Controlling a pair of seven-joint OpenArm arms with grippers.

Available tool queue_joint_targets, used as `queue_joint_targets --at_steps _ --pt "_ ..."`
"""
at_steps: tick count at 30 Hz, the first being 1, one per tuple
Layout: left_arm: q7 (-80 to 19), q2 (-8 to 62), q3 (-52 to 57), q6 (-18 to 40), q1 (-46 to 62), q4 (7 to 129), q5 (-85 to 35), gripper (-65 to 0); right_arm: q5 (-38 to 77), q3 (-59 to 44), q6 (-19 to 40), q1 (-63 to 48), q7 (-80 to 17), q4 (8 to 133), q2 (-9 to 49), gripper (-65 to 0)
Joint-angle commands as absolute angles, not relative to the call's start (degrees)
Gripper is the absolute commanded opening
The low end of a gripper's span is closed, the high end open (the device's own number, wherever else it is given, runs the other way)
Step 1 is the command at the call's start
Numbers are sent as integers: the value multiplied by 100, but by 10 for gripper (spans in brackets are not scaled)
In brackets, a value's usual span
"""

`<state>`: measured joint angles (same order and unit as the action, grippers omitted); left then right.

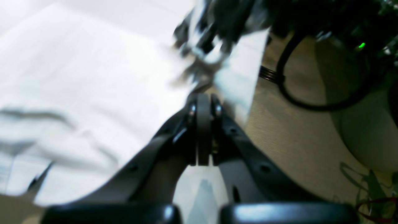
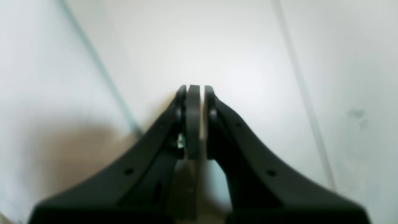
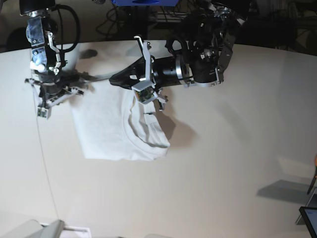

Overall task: Fold the T-shirt properly
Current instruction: 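Grasp the shirt edge with the left gripper and drag it across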

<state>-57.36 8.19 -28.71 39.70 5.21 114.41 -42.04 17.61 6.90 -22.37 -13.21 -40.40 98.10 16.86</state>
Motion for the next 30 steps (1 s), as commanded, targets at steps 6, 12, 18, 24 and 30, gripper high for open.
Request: queue_joint_targets --at_steps 6,12,18,24,30 --pt "-5516 479 -2879 4000 31 10501 -4312 -650 1710 629 -2246 -1341 -3952 9956 1771 -630" --pt "-5516 462 -2879 4000 -224 9692 -4312 -650 1710 629 -2246 -1332 -3952 10114 1771 -630" --pt "-5534 690 -2914 4000 -259 8919 -4145 -650 1710 593 -2246 -1332 -3960 10167 1771 -630" --pt "-5516 989 -2888 4000 -215 8488 -3407 -650 1710 303 -2237 -1314 -3960 10220 1771 -630" --pt "-5516 1095 -2879 4000 -488 8462 -2853 -650 1719 286 -1912 -1376 -3996 10229 1727 -630"
